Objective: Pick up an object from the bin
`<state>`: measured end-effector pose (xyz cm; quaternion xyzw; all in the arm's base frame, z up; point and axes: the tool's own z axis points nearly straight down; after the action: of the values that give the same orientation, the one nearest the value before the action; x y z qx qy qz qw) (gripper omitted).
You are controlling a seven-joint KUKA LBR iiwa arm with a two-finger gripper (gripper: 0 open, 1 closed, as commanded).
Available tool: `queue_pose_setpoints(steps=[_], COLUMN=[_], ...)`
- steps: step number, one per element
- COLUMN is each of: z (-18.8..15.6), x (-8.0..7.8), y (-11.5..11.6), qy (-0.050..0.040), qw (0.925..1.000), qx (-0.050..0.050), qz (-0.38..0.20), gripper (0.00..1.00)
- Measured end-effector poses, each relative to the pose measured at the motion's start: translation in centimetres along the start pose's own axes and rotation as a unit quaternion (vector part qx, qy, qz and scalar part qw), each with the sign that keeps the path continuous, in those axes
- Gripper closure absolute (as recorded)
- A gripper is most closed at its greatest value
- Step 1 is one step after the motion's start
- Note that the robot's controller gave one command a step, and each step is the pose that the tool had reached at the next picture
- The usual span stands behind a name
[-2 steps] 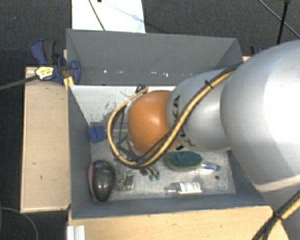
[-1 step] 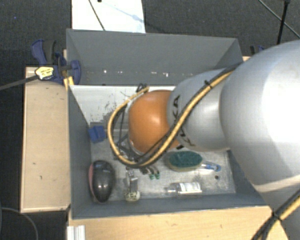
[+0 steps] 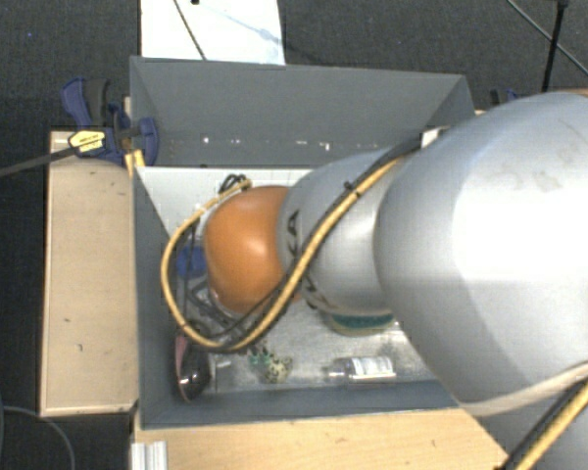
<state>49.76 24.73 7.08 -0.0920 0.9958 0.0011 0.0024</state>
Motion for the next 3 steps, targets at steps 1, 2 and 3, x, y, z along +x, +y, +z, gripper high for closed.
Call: queue_pose_setpoints(steps=[1, 2, 3], z=[0.1, -7.1, -6.7], x=[0.1, 1.2, 1.3], y=[-0.7, 0.3, 0.2], qy=[0.0027, -0.0019, 0.0015], qw=[1.0, 1.0, 1.0], qx=[0.004, 0.0, 0.0], qz=[0.005, -0.003, -0.002], gripper=[1.0, 1.0, 0.0])
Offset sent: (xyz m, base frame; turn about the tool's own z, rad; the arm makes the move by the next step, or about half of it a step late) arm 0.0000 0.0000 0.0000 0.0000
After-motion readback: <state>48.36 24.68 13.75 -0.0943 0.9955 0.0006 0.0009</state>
